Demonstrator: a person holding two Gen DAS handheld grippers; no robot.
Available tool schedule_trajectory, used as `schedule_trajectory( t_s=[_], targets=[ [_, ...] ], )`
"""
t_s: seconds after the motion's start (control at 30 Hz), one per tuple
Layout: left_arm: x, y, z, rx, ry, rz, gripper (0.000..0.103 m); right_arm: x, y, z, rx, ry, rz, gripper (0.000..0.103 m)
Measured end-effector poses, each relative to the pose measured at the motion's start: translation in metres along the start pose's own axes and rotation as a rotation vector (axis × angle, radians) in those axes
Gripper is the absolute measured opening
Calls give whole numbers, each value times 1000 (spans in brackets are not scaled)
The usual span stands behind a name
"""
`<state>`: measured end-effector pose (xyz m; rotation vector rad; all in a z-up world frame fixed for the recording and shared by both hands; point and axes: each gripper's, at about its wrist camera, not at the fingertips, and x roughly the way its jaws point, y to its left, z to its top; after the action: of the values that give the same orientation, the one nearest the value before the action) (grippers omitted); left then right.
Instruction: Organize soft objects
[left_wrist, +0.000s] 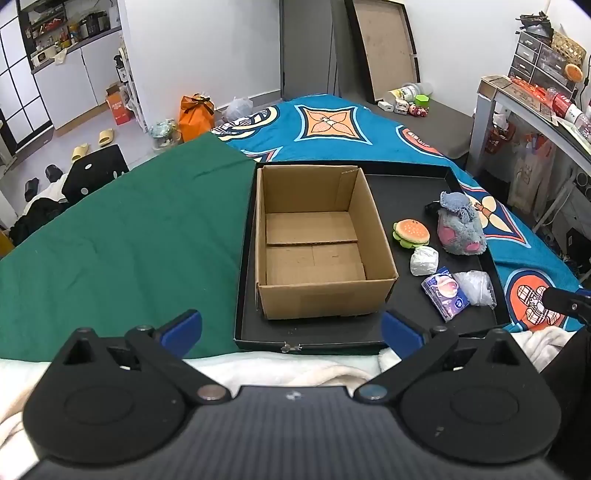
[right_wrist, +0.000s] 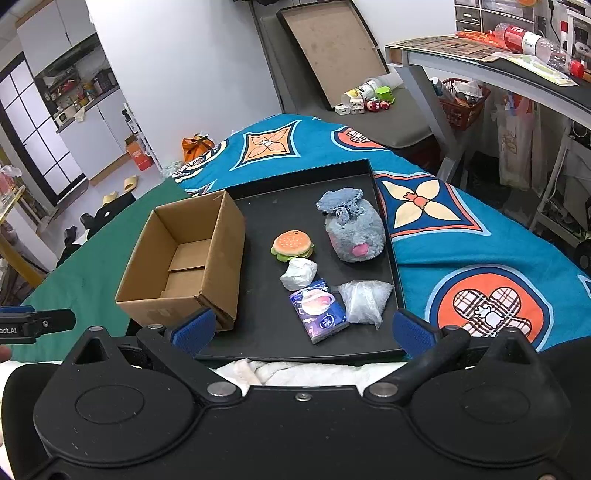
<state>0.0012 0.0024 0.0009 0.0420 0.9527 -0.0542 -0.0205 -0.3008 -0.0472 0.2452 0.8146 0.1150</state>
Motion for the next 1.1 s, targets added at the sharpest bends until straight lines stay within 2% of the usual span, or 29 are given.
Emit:
schedule_trajectory(
  t_s=[1.1],
  targets=[
    [-1,8,-11,-17,-5,-13,103,-4,5,-5,19,-26,-22,103]
  ],
)
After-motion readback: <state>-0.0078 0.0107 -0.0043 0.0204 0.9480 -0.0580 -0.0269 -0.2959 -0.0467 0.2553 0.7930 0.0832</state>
